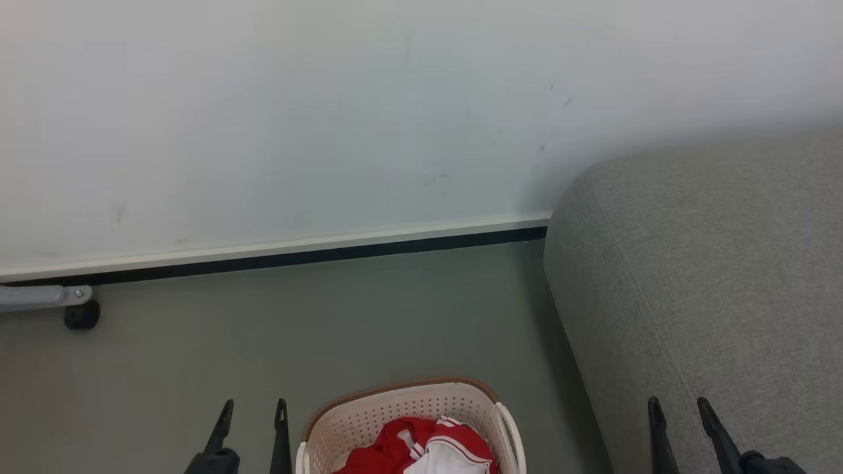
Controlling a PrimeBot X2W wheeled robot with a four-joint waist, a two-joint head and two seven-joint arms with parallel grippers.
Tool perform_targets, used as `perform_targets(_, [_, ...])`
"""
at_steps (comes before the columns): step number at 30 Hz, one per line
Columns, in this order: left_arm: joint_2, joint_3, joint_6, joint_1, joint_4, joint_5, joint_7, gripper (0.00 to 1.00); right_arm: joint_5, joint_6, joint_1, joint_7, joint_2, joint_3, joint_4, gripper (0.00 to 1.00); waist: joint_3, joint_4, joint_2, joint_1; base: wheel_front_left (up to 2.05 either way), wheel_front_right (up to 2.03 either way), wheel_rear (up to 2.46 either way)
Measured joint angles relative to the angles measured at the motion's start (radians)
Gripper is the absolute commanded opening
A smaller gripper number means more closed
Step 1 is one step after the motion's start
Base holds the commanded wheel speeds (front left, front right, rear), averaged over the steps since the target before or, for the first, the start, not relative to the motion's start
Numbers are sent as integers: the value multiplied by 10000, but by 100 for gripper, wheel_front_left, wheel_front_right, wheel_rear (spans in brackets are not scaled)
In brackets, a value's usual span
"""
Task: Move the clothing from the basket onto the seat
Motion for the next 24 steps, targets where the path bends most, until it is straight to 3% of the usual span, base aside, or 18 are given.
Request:
perform_targets(8, [27,-230,-27,-309,-94,157,-2,100,-19,6,-449,0,44,-63,-174,100,833,-115,0,1,0,0,0])
perform_targets(24, [61,-1354,-545,-1758,1009,1078,299,100,-245,259,-2253,-42,217,173,-366,100,2809,-794,1,2,0,0,0])
